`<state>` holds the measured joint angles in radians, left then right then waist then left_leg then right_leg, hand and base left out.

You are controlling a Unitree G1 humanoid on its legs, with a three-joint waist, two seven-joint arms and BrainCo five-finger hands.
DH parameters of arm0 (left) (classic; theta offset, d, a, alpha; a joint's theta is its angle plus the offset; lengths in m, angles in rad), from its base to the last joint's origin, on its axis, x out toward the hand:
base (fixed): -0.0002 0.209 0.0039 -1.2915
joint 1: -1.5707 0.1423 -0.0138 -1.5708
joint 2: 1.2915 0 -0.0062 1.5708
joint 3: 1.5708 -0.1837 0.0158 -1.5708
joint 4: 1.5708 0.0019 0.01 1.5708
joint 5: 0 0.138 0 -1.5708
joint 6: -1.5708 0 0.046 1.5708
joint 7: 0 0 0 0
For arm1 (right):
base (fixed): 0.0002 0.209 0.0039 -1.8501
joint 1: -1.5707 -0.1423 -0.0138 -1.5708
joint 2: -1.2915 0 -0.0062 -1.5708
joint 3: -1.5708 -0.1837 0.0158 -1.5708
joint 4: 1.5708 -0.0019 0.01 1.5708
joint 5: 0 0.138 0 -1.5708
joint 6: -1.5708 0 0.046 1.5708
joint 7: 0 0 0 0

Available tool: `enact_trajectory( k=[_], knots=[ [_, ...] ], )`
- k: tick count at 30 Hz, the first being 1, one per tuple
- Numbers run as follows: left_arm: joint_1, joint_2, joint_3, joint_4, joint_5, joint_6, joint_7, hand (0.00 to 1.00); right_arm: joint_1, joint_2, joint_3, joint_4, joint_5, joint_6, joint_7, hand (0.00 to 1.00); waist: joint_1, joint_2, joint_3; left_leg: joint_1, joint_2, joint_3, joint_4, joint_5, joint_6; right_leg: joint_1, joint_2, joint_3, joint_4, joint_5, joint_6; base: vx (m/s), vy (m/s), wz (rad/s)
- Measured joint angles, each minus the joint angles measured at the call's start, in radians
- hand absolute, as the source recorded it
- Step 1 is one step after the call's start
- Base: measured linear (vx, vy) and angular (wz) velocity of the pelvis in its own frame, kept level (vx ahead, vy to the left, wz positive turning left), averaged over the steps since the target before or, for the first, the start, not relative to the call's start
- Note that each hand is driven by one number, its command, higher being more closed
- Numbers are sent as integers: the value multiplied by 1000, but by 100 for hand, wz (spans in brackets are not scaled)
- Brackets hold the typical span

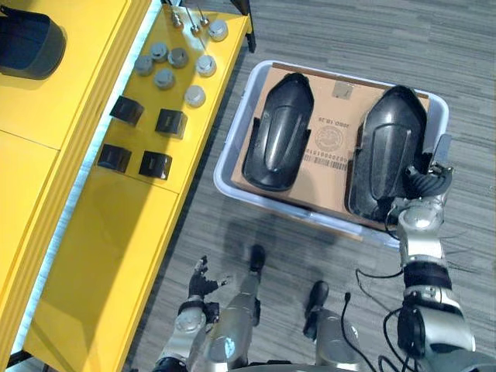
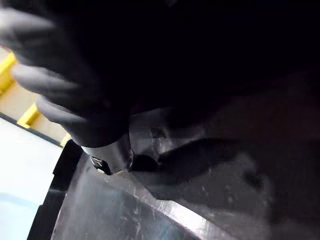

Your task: Walk over and take plastic housings, then place them on the shelf

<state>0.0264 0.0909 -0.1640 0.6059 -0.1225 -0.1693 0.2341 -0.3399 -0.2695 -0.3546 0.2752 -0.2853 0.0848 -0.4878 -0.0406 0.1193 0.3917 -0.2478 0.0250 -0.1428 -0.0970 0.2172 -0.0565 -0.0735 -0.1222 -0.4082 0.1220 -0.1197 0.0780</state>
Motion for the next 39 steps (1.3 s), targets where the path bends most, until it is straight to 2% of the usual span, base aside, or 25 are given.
enact_trajectory(
  k=[2,7,11,12,14,20,25,28,29,35,36,39],
  knots=[
    [19,3,-1,-107,0,6,-13,0,86,34,-11,-94,-42,0,-6,100,-6,-36,-23,25,-1,23,0,-12,5,4,-2,27,17,-10,1,13,-3,-31],
    [37,7,-32,-380,-3,-3,-13,0,214,106,20,-291,-119,0,-17,100,-35,-81,-98,58,-6,46,0,-24,14,19,-12,50,30,-24,4,19,2,-12],
    [31,-5,-78,-566,-5,-17,0,0,254,148,106,-407,-177,-3,-19,100,-42,-83,-139,91,-8,72,0,-24,14,38,-18,74,31,-23,5,-18,1,-18],
    [21,-24,-110,-631,-5,-18,33,0,268,180,161,-426,-199,-10,-20,100,-50,-87,-171,100,-7,80,-1,-24,14,43,-17,81,31,-23,4,-29,-7,-11],
    [8,-37,-144,-668,-4,-19,56,0,270,204,208,-434,-204,-12,-20,100,-53,-87,-180,117,-6,89,-1,-24,14,58,-16,85,32,-23,4,-39,-4,-8],
    [-80,-73,-274,-693,-3,-10,116,0,290,257,397,-476,-236,-23,-14,100,-54,-85,-225,124,14,121,-6,-27,18,55,7,121,12,8,-3,-80,1,-18],
    [-107,-78,-319,-686,-1,8,129,0,308,272,477,-490,-237,-37,-9,100,-54,-83,-245,141,28,127,-7,-27,18,68,15,132,0,21,-6,-61,-5,-7],
    [-108,-77,-340,-668,-1,18,148,0,319,272,483,-490,-235,-38,-10,100,-53,-78,-274,138,31,129,-7,-31,13,71,19,134,-14,30,-3,-55,6,-2],
    [-109,-77,-351,-663,-1,25,158,100,331,271,491,-490,-235,-38,-11,100,-53,-78,-282,138,31,133,-7,-33,15,72,20,135,-21,33,-3,-36,6,-3],
    [-120,-73,-384,-602,-6,47,163,100,361,253,533,-490,-218,-38,-10,100,-52,-78,-316,139,31,148,-7,-34,17,73,21,155,-39,53,-2,6,3,-9],
    [-120,-70,-388,-594,-26,49,163,100,369,247,538,-490,-212,-39,-10,0,-51,-78,-324,141,30,149,-7,-33,18,74,21,159,-41,55,-2,24,-3,-9],
    [-127,-65,-391,-555,-67,50,163,100,376,236,564,-490,-173,-45,-9,0,-55,-78,-334,150,29,150,-7,-30,22,84,19,163,-46,58,-1,20,-5,-5]
  ],
)
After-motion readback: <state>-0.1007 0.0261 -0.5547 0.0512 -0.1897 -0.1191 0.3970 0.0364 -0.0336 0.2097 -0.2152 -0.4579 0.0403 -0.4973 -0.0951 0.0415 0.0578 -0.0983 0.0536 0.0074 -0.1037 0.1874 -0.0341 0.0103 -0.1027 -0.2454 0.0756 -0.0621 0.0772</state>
